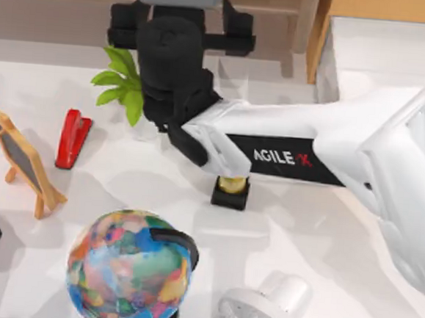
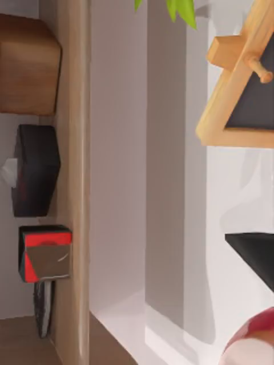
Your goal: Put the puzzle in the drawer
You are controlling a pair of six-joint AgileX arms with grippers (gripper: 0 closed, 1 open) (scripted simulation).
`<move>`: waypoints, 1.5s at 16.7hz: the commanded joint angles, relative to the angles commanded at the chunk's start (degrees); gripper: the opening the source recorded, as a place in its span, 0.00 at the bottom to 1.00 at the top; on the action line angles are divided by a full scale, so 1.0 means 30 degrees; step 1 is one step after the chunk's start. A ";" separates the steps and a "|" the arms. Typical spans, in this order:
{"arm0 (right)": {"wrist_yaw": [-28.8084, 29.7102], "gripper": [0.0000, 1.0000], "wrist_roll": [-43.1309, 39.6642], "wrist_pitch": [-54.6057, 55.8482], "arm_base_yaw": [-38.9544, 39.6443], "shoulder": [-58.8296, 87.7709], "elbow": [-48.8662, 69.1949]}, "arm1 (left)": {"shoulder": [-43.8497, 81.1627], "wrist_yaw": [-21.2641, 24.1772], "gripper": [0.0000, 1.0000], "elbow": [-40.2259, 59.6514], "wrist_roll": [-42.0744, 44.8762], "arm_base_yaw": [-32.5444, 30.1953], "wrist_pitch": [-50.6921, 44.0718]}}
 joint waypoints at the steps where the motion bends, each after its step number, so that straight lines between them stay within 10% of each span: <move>1: -0.0045 1.00 0.0002 -0.0048 -0.0091 -0.0033 -0.0085 | 0.0000 0.0000 1.00 0.0000 0.0000 0.0000 0.0000; 18: -0.1508 1.00 -0.0084 -0.3004 -0.1540 0.3387 0.6466 | 0.0000 0.0000 1.00 0.0000 0.0000 0.0000 0.0000; 25: -0.1508 0.47 -0.0084 -0.3004 -0.1540 0.3387 0.6466 | 0.0000 0.0000 1.00 0.0000 0.0000 0.0000 0.0000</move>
